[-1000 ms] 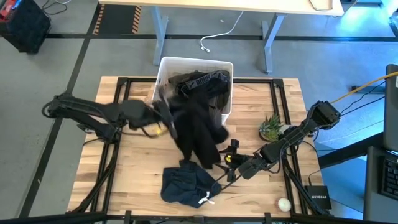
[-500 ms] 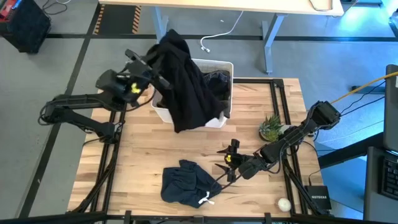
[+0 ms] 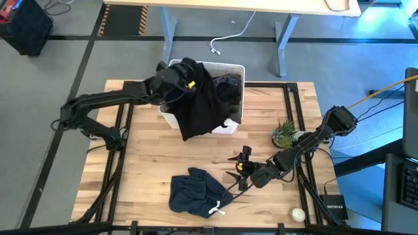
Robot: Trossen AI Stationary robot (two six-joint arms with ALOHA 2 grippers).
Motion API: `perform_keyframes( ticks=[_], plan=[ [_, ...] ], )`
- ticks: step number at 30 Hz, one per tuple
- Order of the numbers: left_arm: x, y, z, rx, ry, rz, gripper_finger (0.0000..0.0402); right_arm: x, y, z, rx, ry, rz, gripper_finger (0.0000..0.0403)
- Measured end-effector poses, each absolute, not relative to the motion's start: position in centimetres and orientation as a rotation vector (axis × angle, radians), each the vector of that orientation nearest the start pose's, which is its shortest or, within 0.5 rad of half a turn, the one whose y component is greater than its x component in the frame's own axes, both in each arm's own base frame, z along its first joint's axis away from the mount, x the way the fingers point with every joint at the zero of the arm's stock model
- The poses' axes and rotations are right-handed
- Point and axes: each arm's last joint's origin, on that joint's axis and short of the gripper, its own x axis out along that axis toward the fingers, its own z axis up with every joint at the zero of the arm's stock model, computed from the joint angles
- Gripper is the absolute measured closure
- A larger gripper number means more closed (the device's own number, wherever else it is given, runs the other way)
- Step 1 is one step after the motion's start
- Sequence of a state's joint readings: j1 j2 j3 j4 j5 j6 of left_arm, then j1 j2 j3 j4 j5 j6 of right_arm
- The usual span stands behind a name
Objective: Sort clothes
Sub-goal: Put the black shirt into the white bin
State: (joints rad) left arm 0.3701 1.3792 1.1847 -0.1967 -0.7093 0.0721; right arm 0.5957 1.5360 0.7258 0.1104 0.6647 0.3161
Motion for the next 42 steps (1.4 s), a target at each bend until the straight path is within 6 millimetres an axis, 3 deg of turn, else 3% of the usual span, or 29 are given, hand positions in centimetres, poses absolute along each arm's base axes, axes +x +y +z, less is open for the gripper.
perform_keyframes(
  ticks=[5, 10, 15, 20, 25, 31, 36, 42],
  plan=[
    [28.0, 13.4, 31.5, 0.077, 0.591, 1.023, 0.0304, 25.2, 14.9, 17.3, -0.106, 0.544, -0.154, 0.0134],
    [27.6, 12.9, 31.7, 0.015, 0.651, 0.920, 0.0258, 25.2, 14.9, 17.3, -0.106, 0.544, -0.154, 0.0134],
    [26.4, 12.1, 35.2, -0.005, 0.711, 0.870, 0.0222, 25.2, 14.9, 17.3, -0.106, 0.543, -0.155, 0.0134],
    [24.7, 10.3, 39.0, -0.092, 0.665, 0.872, 0.0215, 25.2, 14.9, 17.3, -0.112, 0.542, -0.159, 0.0134],
    [23.1, 7.0, 40.5, -0.086, 0.619, 0.781, 0.0222, 25.2, 14.9, 17.3, -0.112, 0.542, -0.159, 0.0134],
    [22.9, 2.4, 38.8, -0.059, 0.631, 0.642, 0.0227, 25.2, 14.9, 17.3, -0.104, 0.544, -0.153, 0.0134],
    [23.0, -1.8, 35.9, -0.092, 0.676, 0.537, 0.0227, 25.2, 14.9, 17.3, -0.099, 0.544, -0.154, 0.0134],
    [22.4, -5.3, 32.7, -0.062, 0.700, 0.503, 0.0227, 25.2, 14.9, 17.3, -0.103, 0.537, -0.170, 0.0134]
  ],
)
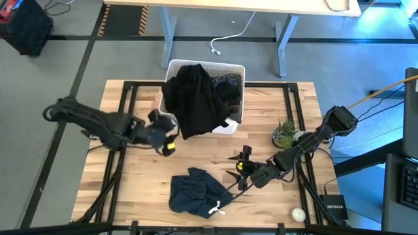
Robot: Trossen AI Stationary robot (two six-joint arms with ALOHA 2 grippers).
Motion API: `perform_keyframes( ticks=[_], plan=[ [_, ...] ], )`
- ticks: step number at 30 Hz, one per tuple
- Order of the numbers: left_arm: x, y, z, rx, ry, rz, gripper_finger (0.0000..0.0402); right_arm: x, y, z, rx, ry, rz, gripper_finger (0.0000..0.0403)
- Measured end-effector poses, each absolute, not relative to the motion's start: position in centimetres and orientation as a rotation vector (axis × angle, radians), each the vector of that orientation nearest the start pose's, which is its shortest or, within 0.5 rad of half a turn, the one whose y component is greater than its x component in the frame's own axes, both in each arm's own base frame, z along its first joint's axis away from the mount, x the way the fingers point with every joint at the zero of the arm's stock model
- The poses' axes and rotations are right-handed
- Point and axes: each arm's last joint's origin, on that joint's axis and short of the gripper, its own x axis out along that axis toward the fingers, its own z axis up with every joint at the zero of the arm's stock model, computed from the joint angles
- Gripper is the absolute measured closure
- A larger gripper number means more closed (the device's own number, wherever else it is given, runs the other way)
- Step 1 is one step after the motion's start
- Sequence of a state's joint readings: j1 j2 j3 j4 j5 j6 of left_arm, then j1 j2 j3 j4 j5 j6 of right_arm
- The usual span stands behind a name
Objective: Sort clothes
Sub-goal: Put the black shirt into the white bin
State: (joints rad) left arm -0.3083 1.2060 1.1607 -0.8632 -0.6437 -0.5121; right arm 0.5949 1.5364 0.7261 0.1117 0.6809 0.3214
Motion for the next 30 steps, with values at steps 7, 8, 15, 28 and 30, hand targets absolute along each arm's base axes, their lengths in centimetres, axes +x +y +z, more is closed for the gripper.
perform_keyframes(
  ticks=[7, 8, 15, 28, 30],
  plan=[
    [22.5, -6.3, 27.7, -0.108, 0.665, 0.556, 0.0227, 25.3, 14.8, 17.4, -0.117, 0.524, -0.194, 0.0134],
    [22.6, -6.3, 27.0, -0.119, 0.659, 0.554, 0.0227, 25.3, 14.8, 17.4, -0.119, 0.518, -0.201, 0.0134],
    [23.1, -6.5, 23.5, -0.176, 0.631, 0.521, 0.0227, 25.4, 14.5, 17.4, -0.129, 0.516, -0.220, 0.0134],
    [25.0, -6.9, 17.3, -0.055, 0.737, 0.556, 0.0228, 25.4, 14.4, 17.4, -0.129, 0.520, -0.217, 0.0134],
    [25.4, -6.7, 16.5, -0.007, 0.750, 0.577, 0.0228, 25.5, 14.4, 17.4, -0.128, 0.520, -0.217, 0.0134]
  ],
)
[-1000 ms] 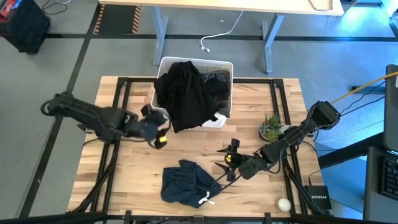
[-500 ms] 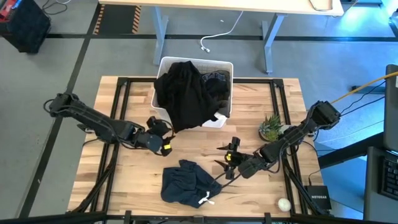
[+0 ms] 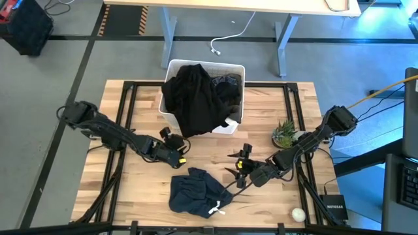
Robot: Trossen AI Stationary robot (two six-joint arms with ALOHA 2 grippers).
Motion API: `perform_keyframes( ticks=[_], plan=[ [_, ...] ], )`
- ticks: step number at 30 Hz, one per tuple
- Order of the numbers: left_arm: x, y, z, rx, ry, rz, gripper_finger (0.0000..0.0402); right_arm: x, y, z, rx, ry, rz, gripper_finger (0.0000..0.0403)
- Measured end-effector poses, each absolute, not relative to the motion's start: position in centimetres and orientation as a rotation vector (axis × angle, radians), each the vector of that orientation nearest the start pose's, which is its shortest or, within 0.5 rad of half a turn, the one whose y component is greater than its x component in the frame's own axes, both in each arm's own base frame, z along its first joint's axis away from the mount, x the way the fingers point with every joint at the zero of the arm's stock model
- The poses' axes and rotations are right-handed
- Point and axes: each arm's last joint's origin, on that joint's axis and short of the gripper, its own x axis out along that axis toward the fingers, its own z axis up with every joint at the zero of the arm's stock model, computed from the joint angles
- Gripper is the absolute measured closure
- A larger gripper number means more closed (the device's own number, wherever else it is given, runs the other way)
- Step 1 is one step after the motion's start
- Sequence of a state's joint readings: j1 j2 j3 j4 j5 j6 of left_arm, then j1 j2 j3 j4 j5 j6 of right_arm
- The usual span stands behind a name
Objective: Sort clothes
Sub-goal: Put the black shirt into the white bin
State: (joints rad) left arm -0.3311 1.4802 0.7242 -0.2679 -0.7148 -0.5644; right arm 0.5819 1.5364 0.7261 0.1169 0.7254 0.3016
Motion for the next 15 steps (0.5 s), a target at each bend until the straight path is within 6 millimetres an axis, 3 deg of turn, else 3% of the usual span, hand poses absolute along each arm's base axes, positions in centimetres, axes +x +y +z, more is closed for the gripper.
perform_keyframes(
  ticks=[9, 12, 15],
  plan=[
    [28.1, -5.1, 14.2, 0.155, 0.758, 0.562, 0.0228, 25.5, 14.4, 17.4, -0.134, 0.520, -0.216, 0.0134],
    [29.0, -4.4, 14.8, 0.176, 0.698, 0.566, 0.0228, 25.5, 14.4, 17.4, -0.134, 0.520, -0.216, 0.0134],
    [30.3, -3.8, 16.6, 0.228, 0.608, 0.591, 0.0228, 25.5, 14.4, 17.4, -0.134, 0.521, -0.216, 0.0134]
  ],
)
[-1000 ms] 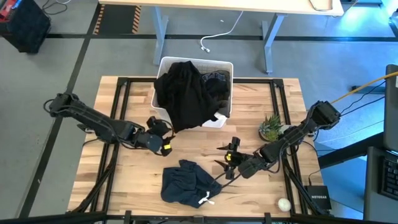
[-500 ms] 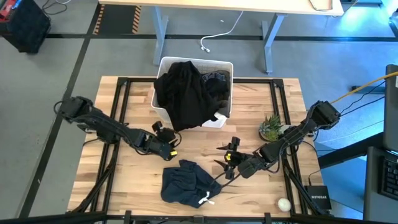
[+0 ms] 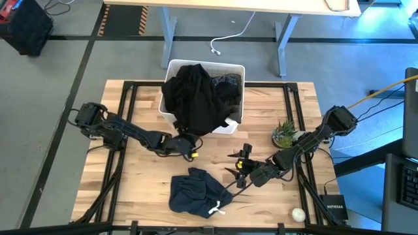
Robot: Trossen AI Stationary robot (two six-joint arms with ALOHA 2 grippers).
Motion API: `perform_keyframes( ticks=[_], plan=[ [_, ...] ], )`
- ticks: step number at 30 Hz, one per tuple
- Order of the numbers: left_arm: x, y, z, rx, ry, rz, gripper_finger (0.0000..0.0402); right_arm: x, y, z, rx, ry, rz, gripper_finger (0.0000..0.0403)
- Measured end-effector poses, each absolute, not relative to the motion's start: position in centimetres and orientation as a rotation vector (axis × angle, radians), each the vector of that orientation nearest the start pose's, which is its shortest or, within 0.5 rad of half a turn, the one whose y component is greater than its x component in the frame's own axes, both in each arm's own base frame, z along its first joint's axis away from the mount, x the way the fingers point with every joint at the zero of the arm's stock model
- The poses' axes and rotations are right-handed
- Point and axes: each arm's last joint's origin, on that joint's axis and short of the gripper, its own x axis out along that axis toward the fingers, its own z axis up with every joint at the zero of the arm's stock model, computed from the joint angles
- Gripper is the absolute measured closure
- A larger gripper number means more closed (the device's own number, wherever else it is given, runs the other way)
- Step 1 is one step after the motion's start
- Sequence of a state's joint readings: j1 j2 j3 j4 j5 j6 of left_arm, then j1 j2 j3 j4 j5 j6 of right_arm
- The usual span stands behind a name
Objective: Sort clothes
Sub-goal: Put the black shirt into the white bin
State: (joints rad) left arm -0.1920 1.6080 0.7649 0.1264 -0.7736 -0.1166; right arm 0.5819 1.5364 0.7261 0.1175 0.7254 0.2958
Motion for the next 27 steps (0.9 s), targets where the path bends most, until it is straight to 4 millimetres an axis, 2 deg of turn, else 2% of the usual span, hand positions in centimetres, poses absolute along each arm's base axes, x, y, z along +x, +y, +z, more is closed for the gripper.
perform_keyframes(
  ticks=[5, 9, 13, 16, 18, 21, 24, 27],
  plan=[
    [32.0, -3.6, 21.5, 0.302, 0.412, 0.614, 0.0228, 25.4, 14.4, 17.4, -0.140, 0.522, -0.215, 0.0134],
    [32.5, -2.7, 25.6, 0.383, 0.291, 0.686, 0.0228, 25.4, 14.4, 17.4, -0.142, 0.524, -0.215, 0.0134],
    [31.9, -0.5, 29.8, 0.411, 0.203, 0.826, 0.0228, 25.4, 14.4, 17.4, -0.142, 0.525, -0.215, 0.0134],
    [31.1, 2.0, 31.9, 0.380, 0.160, 0.913, 0.0228, 25.4, 14.4, 17.4, -0.142, 0.524, -0.215, 0.0134],
    [30.4, 3.9, 32.6, 0.333, 0.153, 0.974, 0.0228, 25.4, 14.4, 17.4, -0.142, 0.524, -0.214, 0.0134],
    [29.6, 6.4, 31.9, 0.237, 0.203, 1.022, 0.0228, 25.4, 14.4, 17.4, -0.143, 0.526, -0.214, 0.0134],
    [29.1, 8.1, 30.0, 0.120, 0.317, 0.942, 0.0228, 25.4, 14.4, 17.3, -0.144, 0.534, -0.206, 0.0134],
    [28.7, 8.7, 28.7, -0.002, 0.443, 0.778, 0.0228, 25.4, 14.4, 17.3, -0.149, 0.537, -0.205, 0.0134]
  ],
)
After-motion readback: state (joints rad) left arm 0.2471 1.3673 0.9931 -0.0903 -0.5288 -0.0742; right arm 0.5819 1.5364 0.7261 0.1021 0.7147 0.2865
